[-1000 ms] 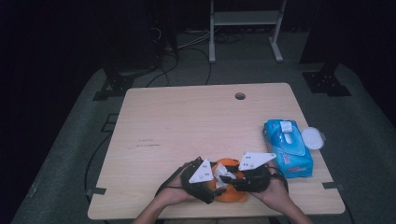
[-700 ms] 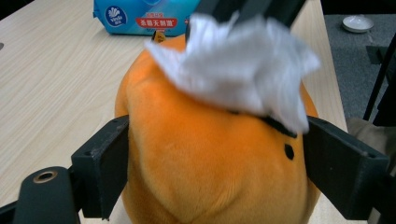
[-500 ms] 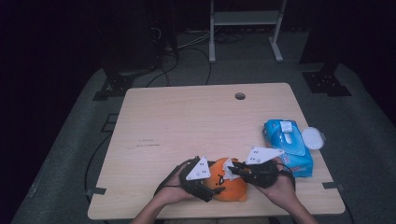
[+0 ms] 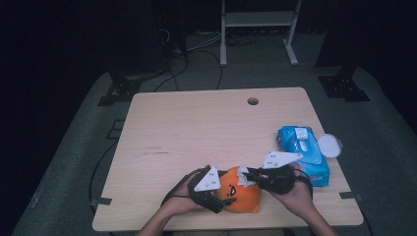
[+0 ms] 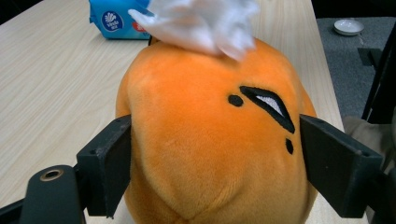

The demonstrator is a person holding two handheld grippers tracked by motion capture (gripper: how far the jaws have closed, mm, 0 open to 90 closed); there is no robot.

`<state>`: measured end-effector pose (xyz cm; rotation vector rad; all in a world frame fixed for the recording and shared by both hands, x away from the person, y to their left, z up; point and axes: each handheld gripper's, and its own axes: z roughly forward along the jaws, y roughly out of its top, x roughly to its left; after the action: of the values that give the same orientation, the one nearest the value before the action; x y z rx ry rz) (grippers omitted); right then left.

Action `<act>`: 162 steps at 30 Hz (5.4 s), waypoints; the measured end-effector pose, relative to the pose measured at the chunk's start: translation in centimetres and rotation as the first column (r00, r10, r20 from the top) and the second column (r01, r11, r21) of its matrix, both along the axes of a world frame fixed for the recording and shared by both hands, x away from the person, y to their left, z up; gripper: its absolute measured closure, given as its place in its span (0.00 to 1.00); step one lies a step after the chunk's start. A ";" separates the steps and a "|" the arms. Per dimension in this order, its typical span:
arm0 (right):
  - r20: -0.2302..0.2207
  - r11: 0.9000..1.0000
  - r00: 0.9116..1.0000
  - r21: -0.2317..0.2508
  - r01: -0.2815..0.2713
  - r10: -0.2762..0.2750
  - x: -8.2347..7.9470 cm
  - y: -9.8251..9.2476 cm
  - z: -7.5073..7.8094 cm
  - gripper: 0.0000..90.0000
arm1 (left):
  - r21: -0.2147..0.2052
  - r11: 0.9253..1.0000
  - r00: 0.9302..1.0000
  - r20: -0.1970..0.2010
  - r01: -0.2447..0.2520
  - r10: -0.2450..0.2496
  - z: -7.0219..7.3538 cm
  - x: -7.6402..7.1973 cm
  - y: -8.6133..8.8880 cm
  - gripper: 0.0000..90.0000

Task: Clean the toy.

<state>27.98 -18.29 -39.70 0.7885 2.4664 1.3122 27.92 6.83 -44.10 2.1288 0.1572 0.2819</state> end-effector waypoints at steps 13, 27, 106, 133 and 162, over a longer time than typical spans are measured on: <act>-0.036 0.996 0.997 0.060 -0.071 0.073 -0.7 2.7 -0.3 0.89 | -0.014 1.000 0.999 -0.047 -0.014 0.013 0.6 0.1 -0.2 0.07; -0.057 0.999 0.998 0.048 0.013 -0.011 0.3 -1.1 -0.7 0.89 | -0.009 0.999 0.994 -0.106 -0.043 0.042 0.6 1.1 0.8 0.17; -0.176 0.979 0.980 0.159 0.125 -0.097 4.2 -2.7 -3.1 0.88 | -0.057 0.993 0.976 -0.195 -0.106 0.093 -0.8 3.1 3.1 0.26; -0.014 0.997 1.000 0.069 -0.019 0.020 0.4 1.3 -0.2 0.89 | -0.010 0.993 0.992 -0.058 -0.117 0.117 0.2 1.1 0.6 0.25; -0.011 0.995 1.000 0.093 0.029 -0.028 0.7 0.4 -0.1 0.89 | -0.077 0.991 0.988 -0.115 -0.109 0.100 0.7 0.9 0.1 0.25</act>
<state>28.63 -17.85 -39.79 0.8501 2.4068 1.4249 28.85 6.95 -43.42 2.0573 0.3413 0.2143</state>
